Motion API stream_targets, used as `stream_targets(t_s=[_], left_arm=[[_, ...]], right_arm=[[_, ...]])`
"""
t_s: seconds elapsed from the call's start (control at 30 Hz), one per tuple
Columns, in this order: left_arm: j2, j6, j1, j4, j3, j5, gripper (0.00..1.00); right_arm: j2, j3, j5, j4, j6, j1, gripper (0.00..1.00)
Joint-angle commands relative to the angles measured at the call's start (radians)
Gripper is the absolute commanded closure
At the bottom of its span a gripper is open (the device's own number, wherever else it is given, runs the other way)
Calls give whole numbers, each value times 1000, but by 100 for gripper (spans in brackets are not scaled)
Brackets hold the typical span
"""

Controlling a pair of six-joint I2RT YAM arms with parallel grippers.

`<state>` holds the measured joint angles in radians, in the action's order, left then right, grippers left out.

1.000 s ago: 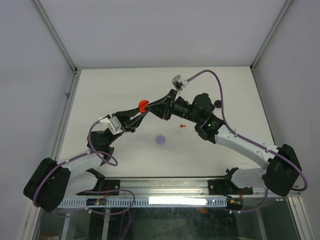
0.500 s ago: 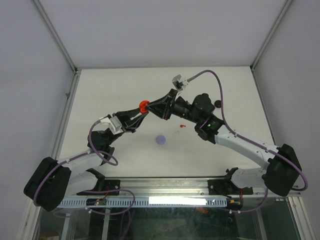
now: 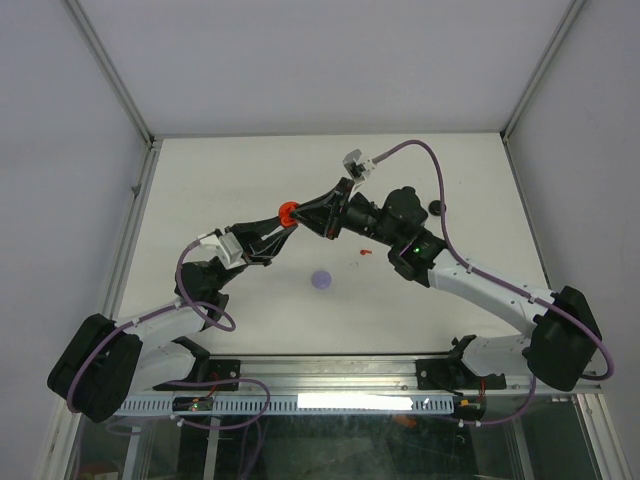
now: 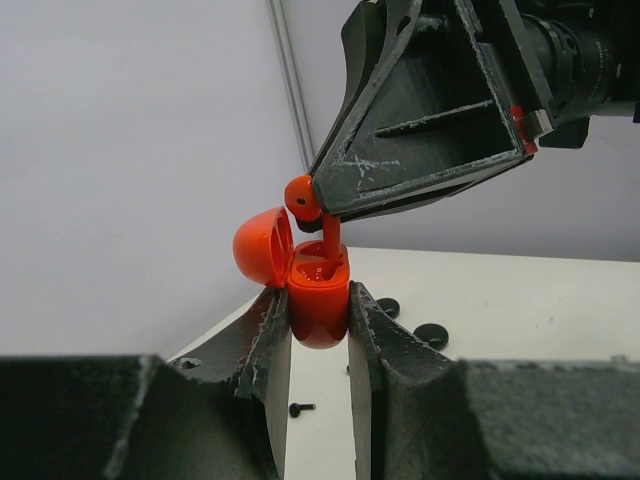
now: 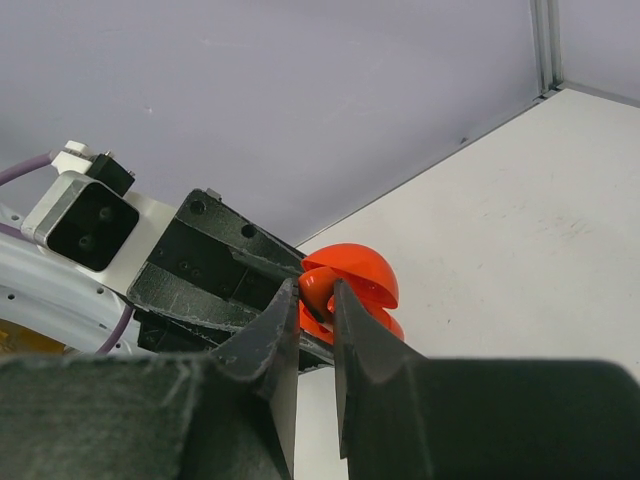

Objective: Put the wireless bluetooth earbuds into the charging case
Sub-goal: Place the earbud in the charging case.

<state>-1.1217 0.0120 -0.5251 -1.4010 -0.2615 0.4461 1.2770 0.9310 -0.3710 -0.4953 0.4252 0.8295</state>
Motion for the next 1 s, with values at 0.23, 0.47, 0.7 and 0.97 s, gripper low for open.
stream_targets(t_s=[0.23,0.47,0.7,0.97], left_arm=[[-9,46,-13,-115,-30,-16,94],[-4,45,-14,-117,-27,-22,95],[-15,41,-15,-123,-31,-34,95],[1,9,-15,-53,-28,-62,96]], right_arm=[[10,22,26,-22,-19,7,88],[14,2,45,-3,-23,8,88],[29,25,45,12,-23,14,88],[-3,33,45,62,-23,17,88]])
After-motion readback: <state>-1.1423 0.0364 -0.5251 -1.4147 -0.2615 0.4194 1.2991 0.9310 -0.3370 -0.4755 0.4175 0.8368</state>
